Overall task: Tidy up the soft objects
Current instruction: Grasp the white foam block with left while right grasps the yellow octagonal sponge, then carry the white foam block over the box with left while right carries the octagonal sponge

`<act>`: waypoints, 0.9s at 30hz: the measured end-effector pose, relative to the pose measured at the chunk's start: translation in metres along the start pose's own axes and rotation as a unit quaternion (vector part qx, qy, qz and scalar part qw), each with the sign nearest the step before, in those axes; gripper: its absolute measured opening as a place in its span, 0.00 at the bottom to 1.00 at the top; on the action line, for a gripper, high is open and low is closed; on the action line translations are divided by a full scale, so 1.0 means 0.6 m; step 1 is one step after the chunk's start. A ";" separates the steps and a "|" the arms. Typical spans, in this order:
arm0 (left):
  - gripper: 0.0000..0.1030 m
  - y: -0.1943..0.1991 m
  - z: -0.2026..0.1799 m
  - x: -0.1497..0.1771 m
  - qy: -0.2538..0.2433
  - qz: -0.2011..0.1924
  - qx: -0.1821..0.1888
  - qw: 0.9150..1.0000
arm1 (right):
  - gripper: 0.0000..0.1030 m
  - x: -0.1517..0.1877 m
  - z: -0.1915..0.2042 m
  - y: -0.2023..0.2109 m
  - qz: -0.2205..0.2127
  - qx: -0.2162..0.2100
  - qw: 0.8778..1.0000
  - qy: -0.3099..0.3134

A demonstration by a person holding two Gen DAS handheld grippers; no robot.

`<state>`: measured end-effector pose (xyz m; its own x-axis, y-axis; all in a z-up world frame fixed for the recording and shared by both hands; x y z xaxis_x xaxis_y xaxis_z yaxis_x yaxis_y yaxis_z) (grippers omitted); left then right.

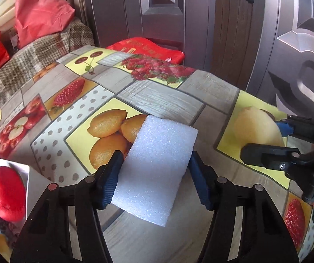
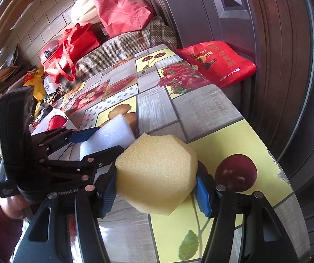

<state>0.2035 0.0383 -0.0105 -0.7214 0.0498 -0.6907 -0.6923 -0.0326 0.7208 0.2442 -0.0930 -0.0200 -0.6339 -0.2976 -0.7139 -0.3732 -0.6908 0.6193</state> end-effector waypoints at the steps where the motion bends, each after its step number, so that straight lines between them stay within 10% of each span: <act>1: 0.59 0.019 -0.004 0.003 0.008 -0.020 -0.001 1.000 | 0.59 0.000 -0.001 0.002 -0.003 0.000 1.000 -0.002; 9: 0.59 0.174 -0.024 0.064 0.032 -0.170 -0.048 0.984 | 0.59 -0.004 0.015 0.077 -0.121 0.058 0.991 0.023; 27: 0.59 0.308 0.063 0.186 0.083 -0.227 -0.084 0.967 | 0.60 0.037 0.147 0.097 -0.184 0.072 0.979 0.057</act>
<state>-0.0042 0.0757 0.0479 -0.3251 -0.0634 -0.9435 -0.9206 -0.2071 0.3311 0.1489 -0.0816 0.0291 -0.3613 -0.1234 -0.9242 -0.6595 -0.6668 0.3469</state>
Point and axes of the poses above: each gripper's, at about its wrist camera, not at the fingertips, and y roughly against the way its jaws point, z to its left, x to its underside, the point moved 5 cm from there along -y, roughly the way its jaws point, and after that the axes turned 1 degree about z, right-handed, at the moved point
